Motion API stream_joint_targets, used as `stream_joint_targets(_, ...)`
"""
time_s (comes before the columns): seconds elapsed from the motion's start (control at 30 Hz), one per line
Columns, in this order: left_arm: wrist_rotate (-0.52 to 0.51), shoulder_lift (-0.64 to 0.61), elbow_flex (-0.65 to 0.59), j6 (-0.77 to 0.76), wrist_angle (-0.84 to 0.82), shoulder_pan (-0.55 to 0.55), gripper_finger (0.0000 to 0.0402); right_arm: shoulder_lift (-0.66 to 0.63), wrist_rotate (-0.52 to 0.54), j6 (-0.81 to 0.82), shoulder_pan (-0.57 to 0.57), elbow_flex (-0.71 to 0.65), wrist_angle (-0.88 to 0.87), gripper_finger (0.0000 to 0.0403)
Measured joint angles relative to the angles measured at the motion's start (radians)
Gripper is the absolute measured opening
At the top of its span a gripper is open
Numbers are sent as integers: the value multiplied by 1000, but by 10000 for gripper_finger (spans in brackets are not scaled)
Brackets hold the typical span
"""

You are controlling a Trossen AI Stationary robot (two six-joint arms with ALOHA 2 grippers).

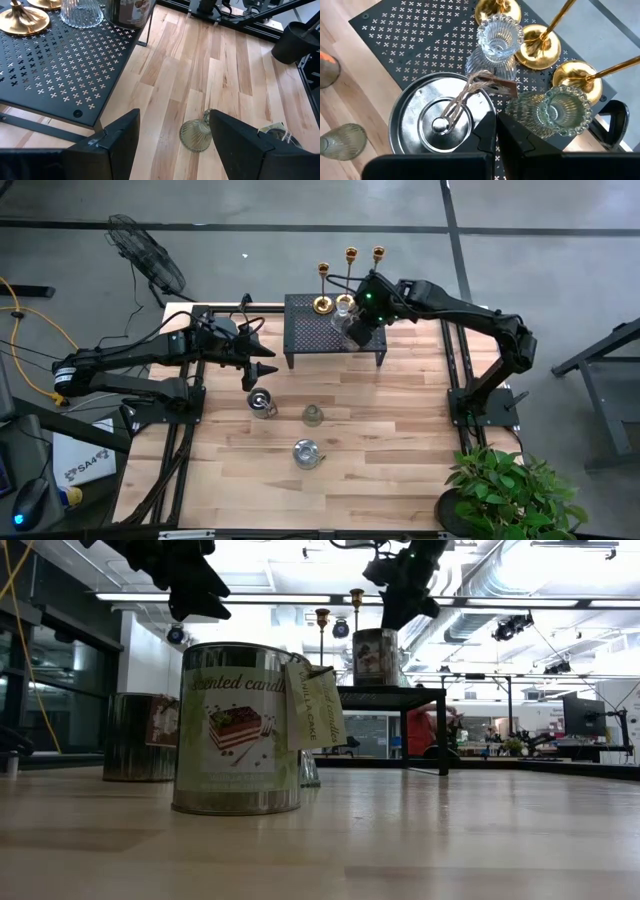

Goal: Pick & Place candle stick holders
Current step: Put the top right silver scented candle on the shelf

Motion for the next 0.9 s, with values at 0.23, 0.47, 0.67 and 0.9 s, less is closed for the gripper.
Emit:
stream_joint_targets(0.23,0,0,0,0,0,0,234,0,22,36,-6,-1,-1,4)
stream_joint_targets(0.47,0,0,0,0,0,0,234,0,27,43,-7,-1,-2,4)
stream_joint_targets(0.67,0,0,0,0,0,0,234,0,34,78,-12,-1,-6,4)
stream_joint_targets(0.9,0,0,0,0,0,0,234,0,50,111,-25,-1,-11,4)
